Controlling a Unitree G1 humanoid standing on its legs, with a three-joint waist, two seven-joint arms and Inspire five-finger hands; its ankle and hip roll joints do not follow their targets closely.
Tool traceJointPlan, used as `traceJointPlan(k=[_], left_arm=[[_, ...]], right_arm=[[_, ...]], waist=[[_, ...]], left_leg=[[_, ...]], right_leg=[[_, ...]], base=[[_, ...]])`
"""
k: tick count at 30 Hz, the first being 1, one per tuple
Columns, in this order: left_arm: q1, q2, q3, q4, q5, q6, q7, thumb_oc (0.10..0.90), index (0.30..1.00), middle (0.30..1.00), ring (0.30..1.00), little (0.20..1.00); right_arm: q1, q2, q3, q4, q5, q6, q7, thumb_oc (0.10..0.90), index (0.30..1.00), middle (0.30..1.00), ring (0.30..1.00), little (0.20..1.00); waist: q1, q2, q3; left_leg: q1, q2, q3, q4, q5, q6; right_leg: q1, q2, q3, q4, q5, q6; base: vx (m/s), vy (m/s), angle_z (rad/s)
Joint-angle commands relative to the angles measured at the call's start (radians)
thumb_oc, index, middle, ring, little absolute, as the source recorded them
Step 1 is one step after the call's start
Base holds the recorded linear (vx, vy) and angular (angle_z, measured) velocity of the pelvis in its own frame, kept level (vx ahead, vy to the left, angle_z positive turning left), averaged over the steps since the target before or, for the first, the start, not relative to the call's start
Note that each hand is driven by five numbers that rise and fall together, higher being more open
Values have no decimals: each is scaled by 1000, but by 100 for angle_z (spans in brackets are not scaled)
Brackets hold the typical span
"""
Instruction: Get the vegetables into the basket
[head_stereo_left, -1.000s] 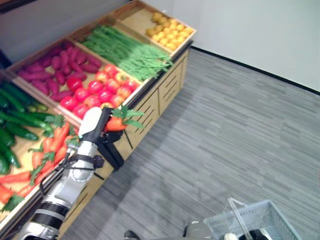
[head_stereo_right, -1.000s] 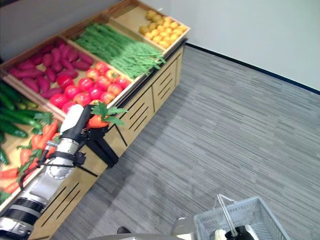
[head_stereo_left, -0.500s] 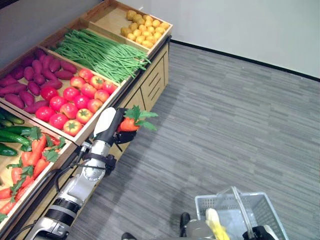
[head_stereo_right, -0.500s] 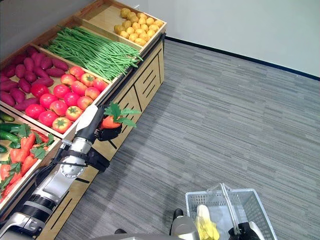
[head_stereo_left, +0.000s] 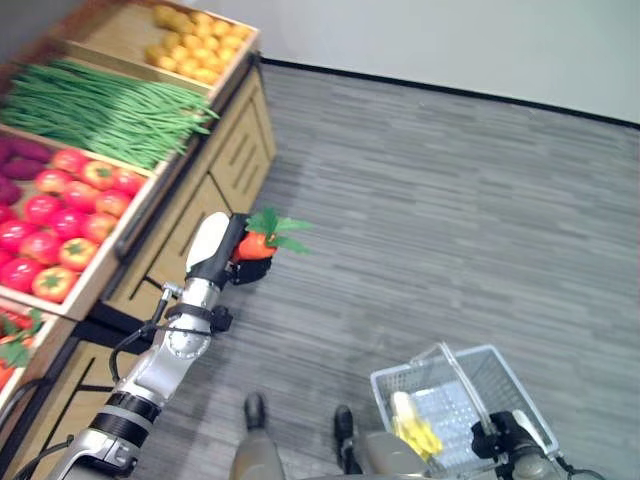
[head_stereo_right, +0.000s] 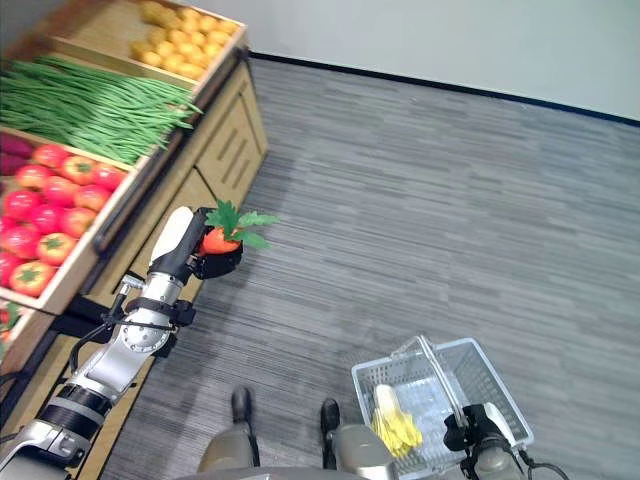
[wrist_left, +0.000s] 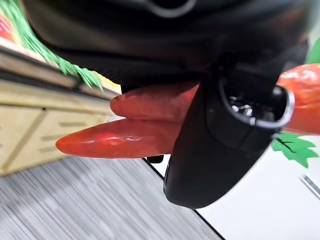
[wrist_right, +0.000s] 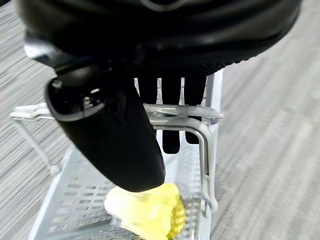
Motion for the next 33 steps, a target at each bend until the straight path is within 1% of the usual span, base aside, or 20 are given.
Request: traceJointPlan(k=[1,3,4,5,7,8,11,12,13,16,17,20,23,24,26,27,29,30,32,33], left_arm=[[-94,41,62,-148,-25,-85,80,400,300,300,300,300],[-120,44,19,-149,-20,-93,66,400,300,300,300,300],[-125,55,7,-155,-15,-94,60,400,300,300,300,300],[-126,55,6,-154,-15,-94,60,400,300,300,300,300],[-133,63,3,-159,-12,-92,57,400,300,300,300,300],[-130,74,11,-165,-11,-93,57,400,300,300,300,300],[-108,89,30,-174,-8,-92,52,400,300,300,300,300],[-107,90,31,-175,-8,-92,52,400,300,300,300,300],[-94,93,41,-182,-6,-92,42,400,300,300,300,300],[-78,96,52,-190,-2,-96,32,400,300,300,300,300],[-66,101,57,-202,-3,-99,21,400,300,300,300,300],[-52,109,63,-217,-6,-101,11,400,300,300,300,300],[-46,136,56,-245,-18,-108,-11,400,300,300,300,300],[-46,136,56,-245,-19,-108,-11,400,300,300,300,300],[-58,164,42,-261,-35,-118,-31,400,300,300,300,300],[-58,164,42,-261,-35,-118,-31,400,300,300,300,300],[-67,183,28,-279,-45,-126,-44,400,300,300,300,300],[-68,192,9,-299,-57,-135,-55,400,300,300,300,300],[-72,195,-1,-308,-61,-140,-60,400,300,300,300,300],[-75,208,-18,-326,-67,-147,-70,400,300,300,300,300]], right_arm=[[61,-94,-2,-3,30,-13,-46,400,300,300,300,300],[68,-92,-19,15,39,-7,-45,400,300,300,300,300],[63,-81,-21,17,41,-2,-44,400,300,300,300,300],[63,-80,-21,16,41,-2,-44,400,300,300,300,300],[52,-64,-13,19,32,4,-45,400,300,300,300,300],[46,-52,-13,20,35,6,-46,400,300,300,300,300],[42,-39,-5,10,24,7,-46,400,300,300,300,300],[42,-39,-5,10,23,7,-46,400,300,300,300,300],[42,-40,-7,18,15,11,-47,400,300,300,300,300],[49,-46,-11,29,10,9,-46,400,300,300,300,300],[50,-62,-25,47,7,14,-51,400,300,300,300,300],[53,-82,-40,65,8,17,-53,400,300,300,300,300],[36,-140,-58,80,-4,27,-62,400,300,300,300,300],[36,-141,-58,81,-4,26,-62,400,300,300,300,300],[20,-198,-61,79,-21,30,-59,400,300,300,300,300],[20,-198,-61,79,-21,30,-59,400,300,300,300,300],[-2,-244,-44,66,-48,28,-52,400,300,300,300,300],[-36,-292,-28,35,-65,20,-50,400,300,300,300,300],[-53,-308,-17,15,-67,14,-49,400,300,300,300,300],[-94,-350,33,-66,-91,-2,-39,400,300,300,300,300]], waist=[[-24,15,-52],[-36,4,-61],[-44,-11,-68],[-39,-13,-69],[-40,-23,-73],[-22,-32,-77],[-2,-40,-77],[-3,-40,-76],[5,-43,-78],[-2,-44,-84],[2,-43,-98],[8,-45,-114],[21,-50,-139],[21,-49,-139],[25,-53,-155],[25,-53,-155],[27,-54,-163],[29,-53,-174],[30,-51,-180],[31,-50,-187]], left_leg=[[-13,-18,115,77,36,32],[-7,-50,153,91,13,54],[2,-73,196,100,-14,72],[3,-74,202,101,-15,74],[12,-86,253,103,-35,86],[21,-93,301,104,-53,95],[43,-99,349,90,-64,102],[45,-100,349,88,-64,102],[61,-109,369,82,-70,104],[75,-119,368,75,-68,104],[88,-121,368,62,-66,102],[107,-121,372,35,-58,96],[124,-111,362,-20,-19,74],[123,-110,361,-20,-18,73],[117,-100,347,-24,-9,59],[117,-100,347,-24,-9,59],[124,-98,339,-24,-9,57],[133,-97,334,-24,-12,57],[138,-99,334,-24,-14,56],[146,-97,335,-24,-17,54]], right_leg=[[-5,-137,28,90,-105,116],[-13,-173,54,87,-89,140],[-33,-201,87,70,-52,165],[-35,-202,93,67,-50,167],[-66,-224,96,57,-5,190],[-96,-243,64,57,41,203],[-117,-273,-73,70,92,200],[-115,-274,-74,69,93,201],[-114,-288,-144,69,117,205],[-104,-286,-124,53,141,216],[-97,-289,-118,30,142,219],[-78,-296,-133,-4,144,221],[-48,-291,-158,-65,147,228],[-47,-290,-160,-68,149,227],[-26,-288,-183,-101,151,231],[-26,-288,-183,-101,151,231],[-7,-286,-195,-113,151,231],[6,-286,-198,-118,147,230],[11,-285,-198,-121,145,229],[20,-282,-197,-126,141,227]], base=[[132,320,-57],[97,341,-24],[82,327,-49],[65,297,-63],[27,202,-89],[29,221,-91],[33,138,-94],[44,94,-46],[66,61,-21],[61,36,-4],[97,23,1],[73,-13,-4],[47,-74,2],[6,-78,6],[12,-75,15],[18,-45,16],[27,-47,8],[49,-36,8],[36,-17,9],[11,-18,6]])
